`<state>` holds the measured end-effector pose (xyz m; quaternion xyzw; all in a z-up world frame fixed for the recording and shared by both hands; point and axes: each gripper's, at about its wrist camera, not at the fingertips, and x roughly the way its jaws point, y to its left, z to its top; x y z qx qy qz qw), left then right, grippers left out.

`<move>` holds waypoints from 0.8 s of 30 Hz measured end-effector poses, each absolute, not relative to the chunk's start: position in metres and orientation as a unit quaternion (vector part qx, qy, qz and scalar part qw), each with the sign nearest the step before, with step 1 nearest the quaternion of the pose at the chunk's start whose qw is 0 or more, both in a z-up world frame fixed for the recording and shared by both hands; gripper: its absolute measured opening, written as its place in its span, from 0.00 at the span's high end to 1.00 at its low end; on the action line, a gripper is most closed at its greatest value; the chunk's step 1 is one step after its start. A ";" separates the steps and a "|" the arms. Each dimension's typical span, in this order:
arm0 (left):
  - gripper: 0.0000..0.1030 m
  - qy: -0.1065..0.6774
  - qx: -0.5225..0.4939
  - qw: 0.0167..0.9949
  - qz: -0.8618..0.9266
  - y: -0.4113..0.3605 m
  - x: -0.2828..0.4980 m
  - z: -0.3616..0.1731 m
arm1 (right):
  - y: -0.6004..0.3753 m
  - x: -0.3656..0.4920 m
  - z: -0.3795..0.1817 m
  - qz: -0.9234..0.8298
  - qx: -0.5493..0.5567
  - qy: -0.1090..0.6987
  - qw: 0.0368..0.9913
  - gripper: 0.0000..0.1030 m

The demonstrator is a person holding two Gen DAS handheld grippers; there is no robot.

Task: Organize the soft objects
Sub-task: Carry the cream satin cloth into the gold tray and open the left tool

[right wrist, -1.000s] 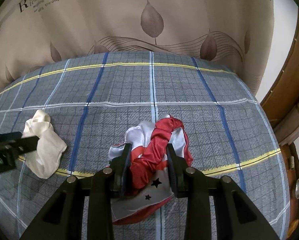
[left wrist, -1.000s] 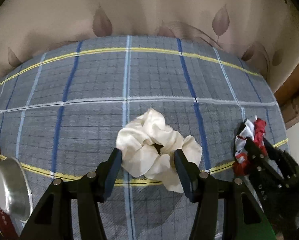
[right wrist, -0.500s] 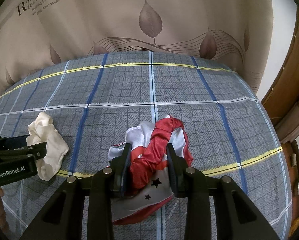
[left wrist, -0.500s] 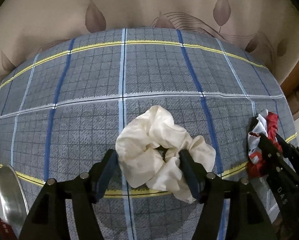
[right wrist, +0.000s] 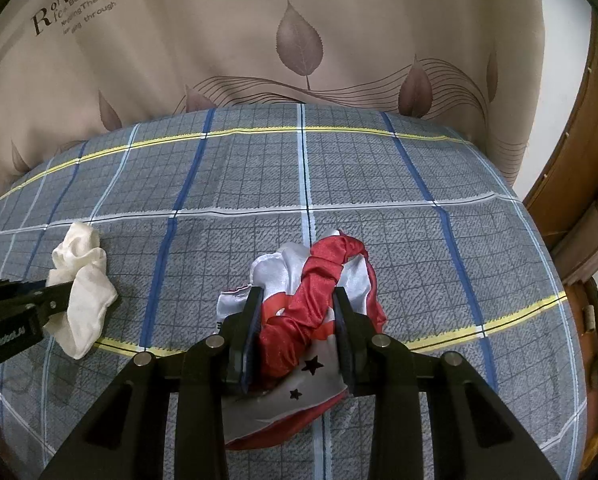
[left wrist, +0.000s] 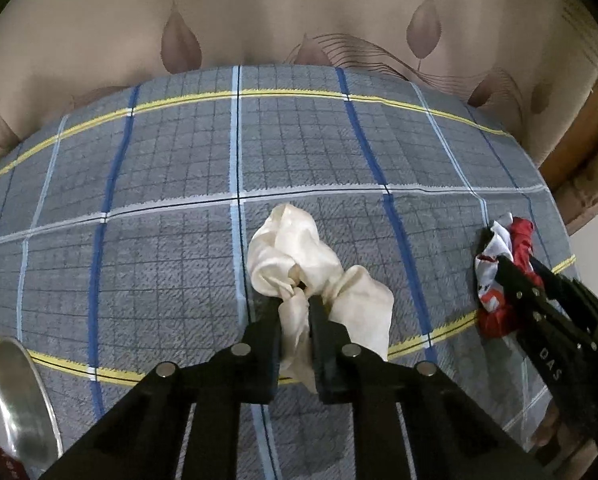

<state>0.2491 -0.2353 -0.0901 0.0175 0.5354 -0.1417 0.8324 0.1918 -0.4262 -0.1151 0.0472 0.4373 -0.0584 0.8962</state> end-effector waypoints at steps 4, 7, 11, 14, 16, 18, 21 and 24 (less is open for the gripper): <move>0.88 0.528 0.025 0.838 -0.140 -0.229 0.239 -0.084 | -0.426 0.192 -0.115 -0.058 0.047 0.437 0.896 0.71; 0.88 0.521 0.032 0.842 -0.135 -0.223 0.234 -0.080 | -0.426 0.192 -0.115 -0.058 0.048 0.438 0.896 0.71; 0.88 0.514 0.037 0.848 -0.129 -0.213 0.227 -0.071 | -0.426 0.192 -0.115 -0.059 0.046 0.438 0.896 0.71; 0.88 0.511 0.036 0.849 -0.128 -0.205 0.220 -0.063 | -0.425 0.193 -0.115 -0.059 0.043 0.438 0.896 0.71; 0.88 0.508 0.040 0.851 -0.126 -0.199 0.214 -0.056 | -0.425 0.193 -0.115 -0.060 0.042 0.438 0.896 0.71; 0.88 0.502 0.041 0.856 -0.120 -0.193 0.208 -0.051 | -0.424 0.193 -0.115 -0.060 0.041 0.438 0.896 0.71; 0.88 0.494 0.041 0.861 -0.116 -0.176 0.193 -0.039 | -0.425 0.193 -0.115 -0.059 0.040 0.438 0.896 0.71; 0.88 0.482 0.051 0.868 -0.105 -0.160 0.177 -0.028 | -0.425 0.192 -0.115 -0.059 0.038 0.438 0.896 0.71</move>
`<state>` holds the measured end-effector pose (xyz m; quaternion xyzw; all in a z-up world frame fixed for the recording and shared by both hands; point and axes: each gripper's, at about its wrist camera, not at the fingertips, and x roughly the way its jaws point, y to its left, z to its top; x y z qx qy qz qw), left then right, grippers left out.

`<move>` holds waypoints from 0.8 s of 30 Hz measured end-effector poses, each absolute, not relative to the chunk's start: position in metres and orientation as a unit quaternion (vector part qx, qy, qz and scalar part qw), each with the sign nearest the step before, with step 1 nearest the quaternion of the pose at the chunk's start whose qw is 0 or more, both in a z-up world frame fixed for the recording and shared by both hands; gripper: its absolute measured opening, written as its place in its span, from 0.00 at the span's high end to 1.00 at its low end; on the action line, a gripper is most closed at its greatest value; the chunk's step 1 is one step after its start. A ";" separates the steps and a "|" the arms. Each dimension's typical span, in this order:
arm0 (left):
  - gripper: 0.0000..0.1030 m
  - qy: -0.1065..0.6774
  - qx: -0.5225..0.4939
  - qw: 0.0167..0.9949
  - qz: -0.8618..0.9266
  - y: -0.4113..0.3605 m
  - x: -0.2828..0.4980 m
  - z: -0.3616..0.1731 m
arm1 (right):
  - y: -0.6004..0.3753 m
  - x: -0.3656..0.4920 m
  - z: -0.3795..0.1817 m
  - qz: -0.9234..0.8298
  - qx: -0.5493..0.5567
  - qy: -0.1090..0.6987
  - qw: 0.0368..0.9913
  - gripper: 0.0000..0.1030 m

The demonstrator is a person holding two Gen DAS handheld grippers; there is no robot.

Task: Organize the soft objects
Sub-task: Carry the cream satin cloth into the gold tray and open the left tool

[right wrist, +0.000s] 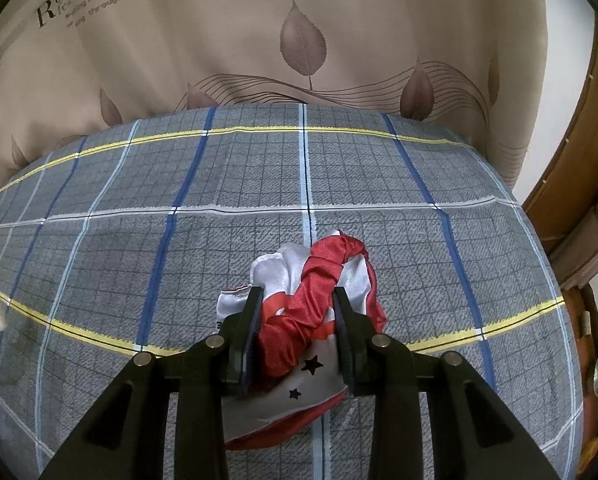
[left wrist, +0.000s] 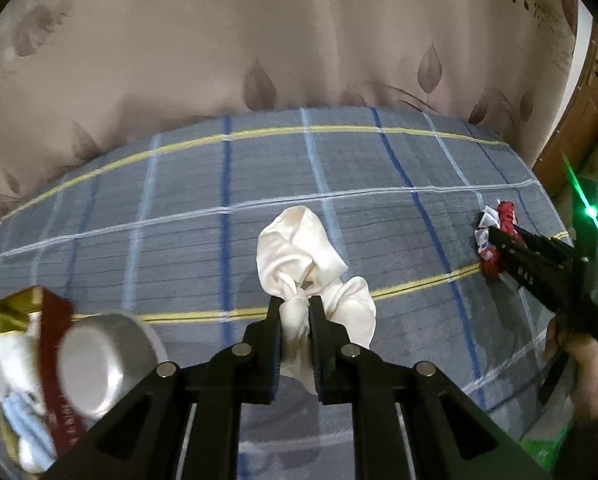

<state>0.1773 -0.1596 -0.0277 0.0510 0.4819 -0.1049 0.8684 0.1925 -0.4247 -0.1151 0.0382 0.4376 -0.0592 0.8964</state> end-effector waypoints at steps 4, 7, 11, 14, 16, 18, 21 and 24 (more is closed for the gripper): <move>0.88 0.473 0.068 0.873 -0.103 -0.141 0.159 -0.018 | -0.424 0.192 -0.116 -0.060 0.033 0.437 0.897 0.71; 0.88 0.472 0.072 0.873 -0.102 -0.122 0.147 -0.011 | -0.422 0.193 -0.116 -0.062 0.029 0.437 0.897 0.71; 0.88 0.469 0.080 0.874 -0.095 -0.097 0.137 -0.004 | -0.421 0.193 -0.116 -0.063 0.024 0.436 0.897 0.71; 0.88 0.470 0.082 0.875 -0.079 -0.072 0.132 0.001 | -0.420 0.193 -0.116 -0.064 0.022 0.436 0.897 0.71; 0.88 0.469 0.075 0.877 -0.067 -0.052 0.130 0.006 | -0.420 0.193 -0.116 -0.064 0.021 0.436 0.897 0.71; 0.88 0.469 0.069 0.879 -0.054 -0.035 0.130 0.011 | -0.420 0.192 -0.116 -0.065 0.020 0.436 0.897 0.71; 0.88 0.469 0.048 0.881 -0.042 -0.009 0.129 0.019 | -0.419 0.193 -0.116 -0.065 0.016 0.437 0.897 0.70; 0.88 0.464 0.037 0.885 -0.026 0.013 0.126 0.028 | -0.419 0.193 -0.116 -0.066 0.012 0.437 0.897 0.70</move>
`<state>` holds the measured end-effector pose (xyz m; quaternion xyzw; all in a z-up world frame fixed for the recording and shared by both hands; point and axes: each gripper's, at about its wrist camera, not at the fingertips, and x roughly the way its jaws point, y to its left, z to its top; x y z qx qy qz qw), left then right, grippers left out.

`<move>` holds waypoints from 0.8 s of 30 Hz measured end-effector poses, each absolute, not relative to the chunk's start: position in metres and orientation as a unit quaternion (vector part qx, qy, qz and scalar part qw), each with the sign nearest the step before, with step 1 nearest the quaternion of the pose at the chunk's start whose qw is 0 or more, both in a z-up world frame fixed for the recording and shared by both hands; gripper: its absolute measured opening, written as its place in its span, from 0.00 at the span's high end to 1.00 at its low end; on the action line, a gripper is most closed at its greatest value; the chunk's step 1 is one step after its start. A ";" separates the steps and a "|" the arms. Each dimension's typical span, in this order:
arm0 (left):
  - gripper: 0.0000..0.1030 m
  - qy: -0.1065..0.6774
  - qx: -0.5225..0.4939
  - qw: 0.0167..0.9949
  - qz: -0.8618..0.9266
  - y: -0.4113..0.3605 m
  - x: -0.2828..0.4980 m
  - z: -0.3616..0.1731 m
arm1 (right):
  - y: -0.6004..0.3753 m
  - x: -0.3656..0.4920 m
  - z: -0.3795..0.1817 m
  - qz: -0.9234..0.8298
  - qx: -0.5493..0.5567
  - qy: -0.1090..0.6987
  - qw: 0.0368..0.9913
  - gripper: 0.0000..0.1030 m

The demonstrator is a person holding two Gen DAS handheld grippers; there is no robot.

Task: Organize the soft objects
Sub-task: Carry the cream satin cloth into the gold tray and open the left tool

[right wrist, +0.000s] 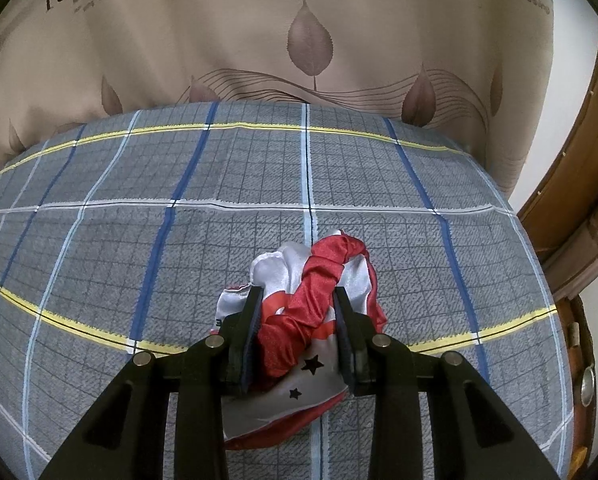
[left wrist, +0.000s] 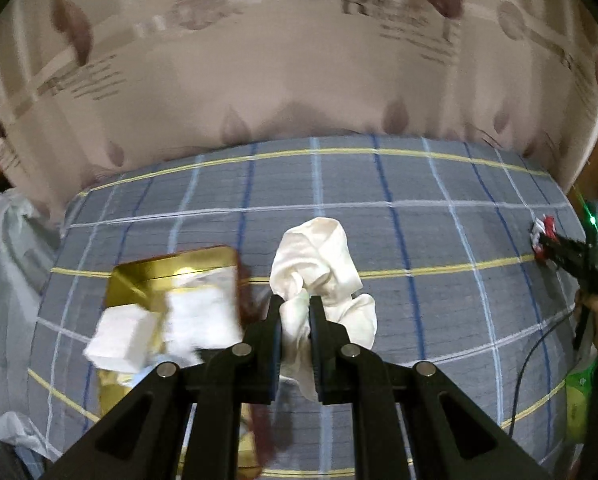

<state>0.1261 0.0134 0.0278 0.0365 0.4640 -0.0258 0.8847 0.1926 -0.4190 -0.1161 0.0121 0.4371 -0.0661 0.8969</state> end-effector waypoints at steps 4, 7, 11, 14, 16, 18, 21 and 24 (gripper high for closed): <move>0.88 0.459 0.027 0.888 0.001 0.042 0.123 0.037 | -0.418 0.192 -0.116 -0.067 0.007 0.437 0.897 0.70; 0.88 0.459 0.024 0.888 0.025 0.063 0.120 0.041 | -0.418 0.193 -0.116 -0.068 0.006 0.437 0.897 0.70; 0.88 0.463 0.024 0.885 0.047 0.086 0.120 0.042 | -0.418 0.193 -0.116 -0.068 0.003 0.437 0.897 0.70; 0.88 0.469 0.022 0.881 0.061 0.099 0.123 0.037 | -0.418 0.193 -0.116 -0.068 0.003 0.437 0.897 0.70; 0.88 0.474 0.028 0.877 0.070 0.107 0.128 0.030 | -0.418 0.193 -0.117 -0.067 0.001 0.437 0.897 0.70; 0.88 0.480 0.031 0.874 0.075 0.112 0.133 0.021 | -0.418 0.193 -0.117 -0.067 0.001 0.437 0.897 0.70; 0.88 0.489 0.032 0.867 0.087 0.121 0.143 0.006 | -0.418 0.193 -0.117 -0.067 0.001 0.438 0.897 0.70; 0.88 0.502 0.017 0.859 0.095 0.132 0.152 -0.010 | -0.418 0.193 -0.117 -0.067 0.001 0.438 0.897 0.70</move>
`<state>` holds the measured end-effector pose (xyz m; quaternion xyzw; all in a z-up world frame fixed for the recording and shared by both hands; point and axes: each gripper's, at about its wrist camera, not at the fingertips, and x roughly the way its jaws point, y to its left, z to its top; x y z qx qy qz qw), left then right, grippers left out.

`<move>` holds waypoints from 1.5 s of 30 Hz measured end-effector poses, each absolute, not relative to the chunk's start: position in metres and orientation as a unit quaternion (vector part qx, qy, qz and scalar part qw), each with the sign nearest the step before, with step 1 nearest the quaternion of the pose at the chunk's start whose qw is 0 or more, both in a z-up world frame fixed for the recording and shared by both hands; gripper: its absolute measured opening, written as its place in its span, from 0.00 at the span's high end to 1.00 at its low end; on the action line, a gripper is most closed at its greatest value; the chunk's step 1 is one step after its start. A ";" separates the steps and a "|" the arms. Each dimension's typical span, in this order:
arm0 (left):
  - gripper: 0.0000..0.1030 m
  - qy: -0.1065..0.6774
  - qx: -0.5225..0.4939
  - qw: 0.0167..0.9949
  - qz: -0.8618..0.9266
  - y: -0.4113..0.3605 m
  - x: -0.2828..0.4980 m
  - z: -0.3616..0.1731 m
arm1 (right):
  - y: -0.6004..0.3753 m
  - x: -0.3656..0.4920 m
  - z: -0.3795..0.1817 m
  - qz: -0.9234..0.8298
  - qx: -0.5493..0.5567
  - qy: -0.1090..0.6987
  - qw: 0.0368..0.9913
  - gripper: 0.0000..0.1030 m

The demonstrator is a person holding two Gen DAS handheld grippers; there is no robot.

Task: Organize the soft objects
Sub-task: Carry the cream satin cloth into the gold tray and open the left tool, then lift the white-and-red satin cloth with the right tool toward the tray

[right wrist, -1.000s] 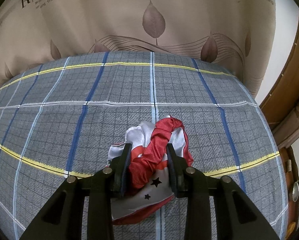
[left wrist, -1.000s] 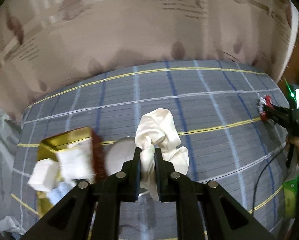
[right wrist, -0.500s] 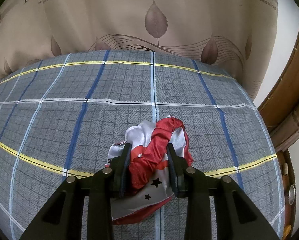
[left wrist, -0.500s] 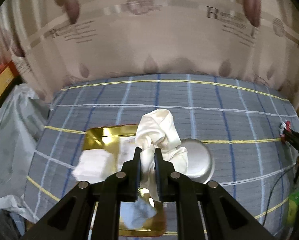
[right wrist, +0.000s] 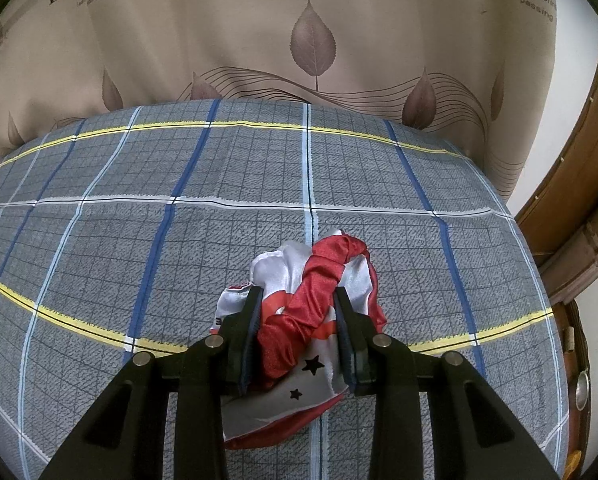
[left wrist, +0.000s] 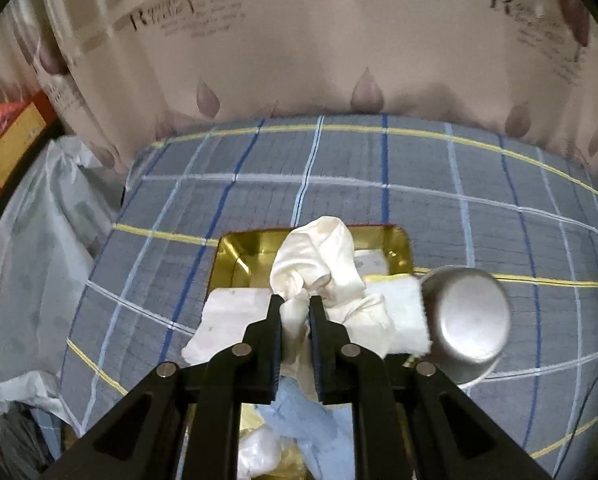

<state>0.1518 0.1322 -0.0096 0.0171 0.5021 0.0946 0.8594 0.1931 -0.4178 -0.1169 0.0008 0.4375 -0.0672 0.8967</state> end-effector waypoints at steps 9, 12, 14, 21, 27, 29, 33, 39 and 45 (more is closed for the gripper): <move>0.79 0.513 0.006 0.851 0.111 0.147 0.159 -0.028 | -0.417 0.193 -0.117 -0.068 -0.002 0.437 0.897 0.69; 0.60 0.517 0.016 0.848 0.118 0.149 0.160 -0.030 | -0.417 0.193 -0.117 -0.068 -0.002 0.437 0.897 0.68; 0.56 0.510 0.027 0.851 0.120 0.147 0.157 -0.028 | -0.417 0.193 -0.117 -0.067 -0.004 0.438 0.897 0.68; 0.51 0.483 0.063 0.865 0.120 0.134 0.146 -0.014 | -0.416 0.193 -0.118 -0.068 -0.004 0.437 0.897 0.68; 0.51 0.474 0.064 0.871 0.117 0.133 0.135 -0.004 | -0.415 0.194 -0.117 -0.070 -0.006 0.436 0.897 0.68; 0.51 0.473 0.061 0.871 0.116 0.133 0.131 -0.003 | -0.414 0.194 -0.117 -0.071 -0.008 0.435 0.898 0.68; 0.51 0.468 0.055 0.874 0.119 0.136 0.118 -0.001 | -0.413 0.194 -0.117 -0.072 -0.009 0.433 0.898 0.68; 0.51 0.459 0.035 0.881 0.108 0.149 0.093 0.004 | -0.411 0.195 -0.116 -0.072 -0.015 0.435 0.897 0.71; 0.51 0.451 0.025 0.883 0.129 0.170 0.072 0.004 | -0.403 0.196 -0.106 -0.074 -0.022 0.432 0.899 0.79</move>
